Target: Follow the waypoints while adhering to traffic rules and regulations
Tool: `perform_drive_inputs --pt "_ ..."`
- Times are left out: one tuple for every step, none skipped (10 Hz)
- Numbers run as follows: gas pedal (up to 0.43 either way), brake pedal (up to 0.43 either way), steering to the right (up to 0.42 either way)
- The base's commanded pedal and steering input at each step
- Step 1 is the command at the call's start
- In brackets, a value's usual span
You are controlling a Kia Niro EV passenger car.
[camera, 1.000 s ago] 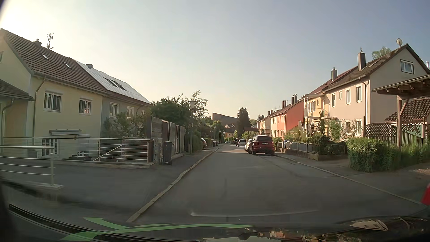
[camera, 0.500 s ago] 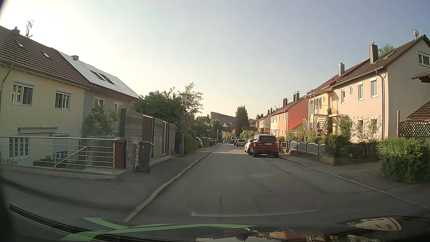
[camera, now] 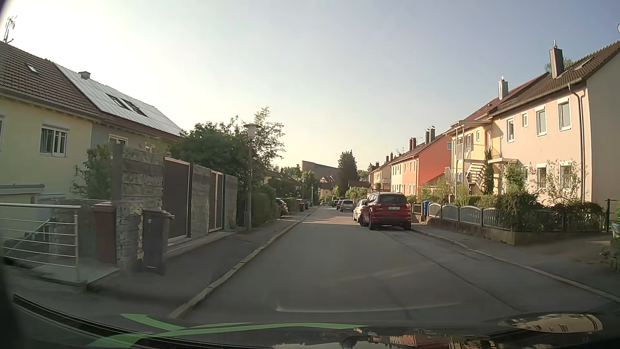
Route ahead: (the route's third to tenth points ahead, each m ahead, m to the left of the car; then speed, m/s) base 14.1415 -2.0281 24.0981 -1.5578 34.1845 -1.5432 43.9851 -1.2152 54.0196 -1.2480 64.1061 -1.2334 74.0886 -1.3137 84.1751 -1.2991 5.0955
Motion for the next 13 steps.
perform_drive_inputs --pt "0.000 0.195 -0.005" --pt "0.000 0.195 -0.008" --pt "0.000 0.195 -0.007" --pt "0.000 0.201 -0.008" --pt "0.000 0.195 -0.008" --pt "0.000 0.201 -0.008" --pt "0.000 0.201 -0.008" --pt "0.000 0.201 -0.008" --pt "0.000 0.201 -0.009" --pt "0.000 0.195 -0.009" --pt "0.000 0.195 -0.009" --pt "0.000 0.195 -0.009" --pt "0.000 0.195 -0.009"
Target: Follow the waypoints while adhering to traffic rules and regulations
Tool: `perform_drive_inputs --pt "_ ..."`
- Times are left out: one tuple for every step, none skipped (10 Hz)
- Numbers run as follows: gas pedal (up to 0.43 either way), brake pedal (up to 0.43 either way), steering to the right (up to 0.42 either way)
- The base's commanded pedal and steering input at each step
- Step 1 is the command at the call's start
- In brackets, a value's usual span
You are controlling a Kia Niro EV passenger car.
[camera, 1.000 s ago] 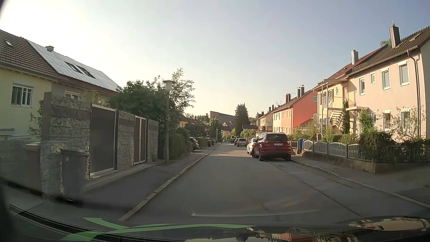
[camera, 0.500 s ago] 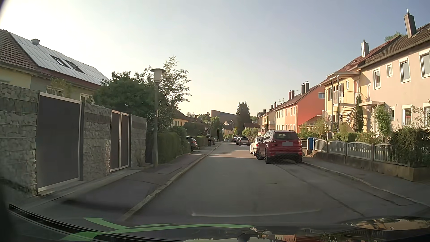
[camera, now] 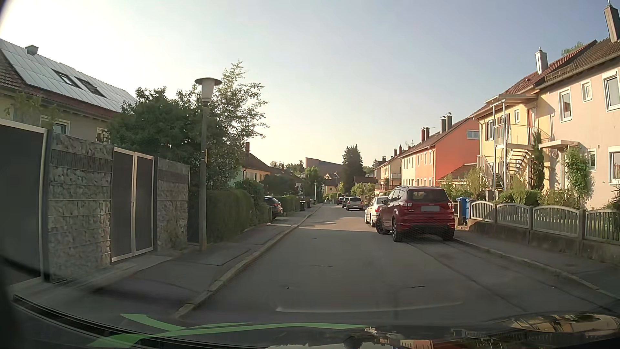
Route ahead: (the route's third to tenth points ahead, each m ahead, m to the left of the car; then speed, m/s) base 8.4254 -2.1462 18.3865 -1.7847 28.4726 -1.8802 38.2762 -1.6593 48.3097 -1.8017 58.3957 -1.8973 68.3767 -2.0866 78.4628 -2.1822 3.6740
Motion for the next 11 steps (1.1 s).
perform_drive_inputs --pt "0.000 0.195 -0.009" --pt "0.000 0.195 -0.009" --pt "0.000 0.189 -0.006" --pt "0.000 0.189 0.004" --pt "0.000 0.189 0.021" --pt "0.000 0.183 0.043" --pt "0.000 0.177 0.061" --pt "0.000 0.159 0.084" --pt "0.000 0.152 0.109" --pt "0.000 0.152 0.126" --pt "0.000 0.152 0.141"
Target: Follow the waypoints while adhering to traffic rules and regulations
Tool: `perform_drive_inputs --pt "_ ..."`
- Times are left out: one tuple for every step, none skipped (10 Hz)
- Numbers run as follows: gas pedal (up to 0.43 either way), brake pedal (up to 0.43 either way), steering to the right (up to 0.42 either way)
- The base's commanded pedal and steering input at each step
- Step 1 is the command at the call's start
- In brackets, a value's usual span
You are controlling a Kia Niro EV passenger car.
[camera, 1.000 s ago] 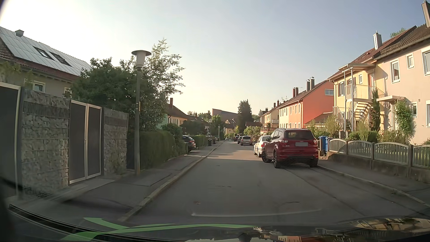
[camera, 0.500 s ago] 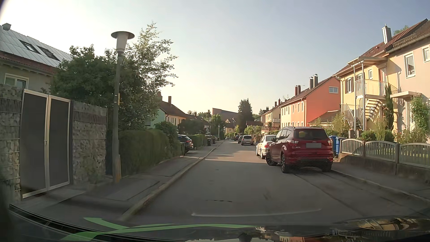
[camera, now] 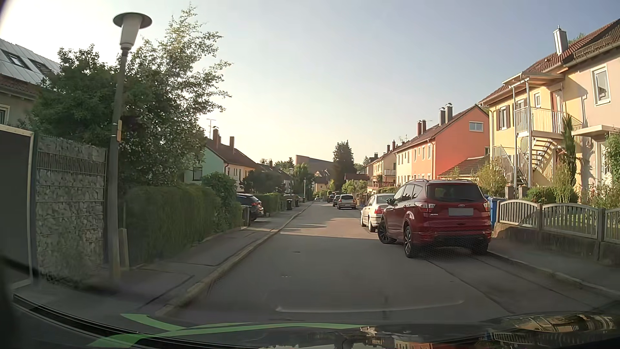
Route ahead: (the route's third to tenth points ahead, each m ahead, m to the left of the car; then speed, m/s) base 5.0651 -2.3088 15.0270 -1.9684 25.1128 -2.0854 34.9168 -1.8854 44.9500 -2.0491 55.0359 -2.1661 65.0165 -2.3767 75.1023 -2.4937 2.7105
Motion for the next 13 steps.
perform_drive_inputs --pt "0.000 0.152 0.153" --pt "0.000 0.152 0.154" --pt "0.000 0.152 0.154" --pt "0.000 0.146 0.151" --pt "0.000 0.140 0.145" --pt "0.000 0.134 0.135" --pt "0.000 0.134 0.106" --pt "0.000 0.134 0.070" --pt "0.000 0.128 0.032" --pt "0.000 0.122 0.006" --pt "0.000 0.122 -0.024" --pt "0.000 0.116 -0.045" --pt "0.000 0.116 -0.059"
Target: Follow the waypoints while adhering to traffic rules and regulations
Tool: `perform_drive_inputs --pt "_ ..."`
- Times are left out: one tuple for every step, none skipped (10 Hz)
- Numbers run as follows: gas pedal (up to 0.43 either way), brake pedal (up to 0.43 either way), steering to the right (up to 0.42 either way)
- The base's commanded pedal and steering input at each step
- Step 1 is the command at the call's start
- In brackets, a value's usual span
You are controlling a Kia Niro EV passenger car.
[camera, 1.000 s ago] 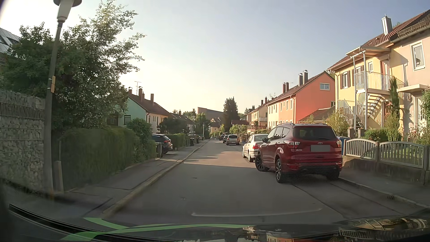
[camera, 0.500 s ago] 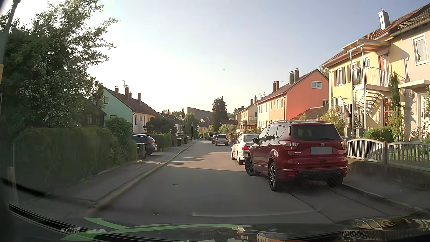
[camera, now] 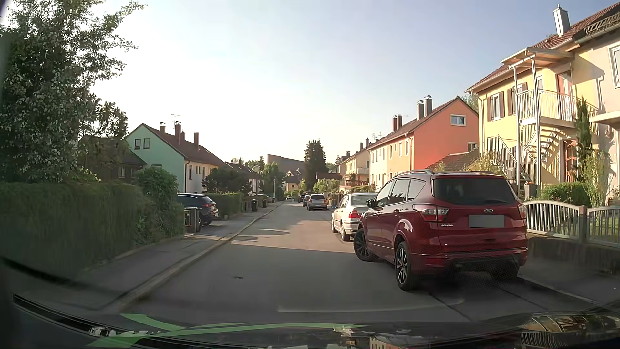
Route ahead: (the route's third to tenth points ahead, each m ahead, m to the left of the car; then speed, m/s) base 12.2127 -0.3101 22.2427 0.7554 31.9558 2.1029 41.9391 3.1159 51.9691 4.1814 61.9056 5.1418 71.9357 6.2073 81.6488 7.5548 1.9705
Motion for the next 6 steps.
perform_drive_inputs --pt "0.000 0.116 -0.072" --pt "0.000 0.116 -0.081" --pt "0.000 0.116 -0.085" --pt "0.000 0.116 -0.085" --pt "0.000 0.116 -0.083" --pt "0.000 0.116 -0.081"
